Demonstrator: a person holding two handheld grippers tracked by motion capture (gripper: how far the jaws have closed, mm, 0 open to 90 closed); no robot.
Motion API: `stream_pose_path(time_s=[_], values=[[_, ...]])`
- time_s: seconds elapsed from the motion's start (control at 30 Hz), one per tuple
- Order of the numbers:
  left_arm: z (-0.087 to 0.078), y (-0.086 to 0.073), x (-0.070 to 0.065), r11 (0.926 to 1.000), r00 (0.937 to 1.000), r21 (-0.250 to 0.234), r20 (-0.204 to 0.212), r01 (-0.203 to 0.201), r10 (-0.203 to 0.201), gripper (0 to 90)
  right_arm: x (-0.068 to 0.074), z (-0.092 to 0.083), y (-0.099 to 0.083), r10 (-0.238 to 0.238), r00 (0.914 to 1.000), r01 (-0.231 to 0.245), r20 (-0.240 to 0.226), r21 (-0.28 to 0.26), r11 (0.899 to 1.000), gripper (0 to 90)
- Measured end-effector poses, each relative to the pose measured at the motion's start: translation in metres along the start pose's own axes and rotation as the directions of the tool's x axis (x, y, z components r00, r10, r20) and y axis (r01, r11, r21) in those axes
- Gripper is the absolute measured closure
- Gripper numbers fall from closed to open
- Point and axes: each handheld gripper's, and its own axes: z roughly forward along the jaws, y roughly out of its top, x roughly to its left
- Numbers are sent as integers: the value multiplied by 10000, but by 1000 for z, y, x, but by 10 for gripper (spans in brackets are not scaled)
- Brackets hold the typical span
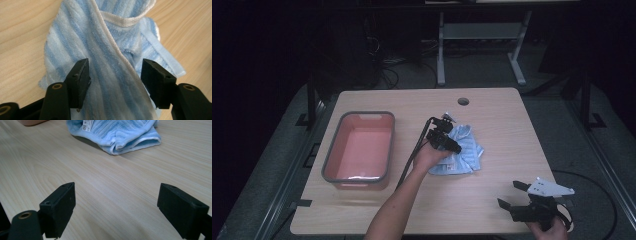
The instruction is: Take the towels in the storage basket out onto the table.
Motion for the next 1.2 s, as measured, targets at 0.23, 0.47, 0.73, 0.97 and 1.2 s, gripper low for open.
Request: stream_pose_path(time_s=[0.23,0.47,0.73,0.97,1.2], values=[[-8,-3,0,9991,9997,-401,197,152,-145,390,0,1,0,9,10000,-9,7,33,10000,144],[-20,-5,0,9972,9995,-730,269,162,-143,384,-1,1,0,47,10000,-47,50,49,10000,145],[-28,-10,2,9971,9994,-761,331,-32,57,377,-2,0,0,51,9999,-51,87,16,10000,144],[-36,-14,1,9960,9990,-894,438,-72,112,362,-3,0,1,66,9999,-66,143,7,10000,145],[-43,-21,-2,9942,9979,-1043,561,-258,318,362,-5,-1,0,82,9998,-83,180,28,10000,144]])
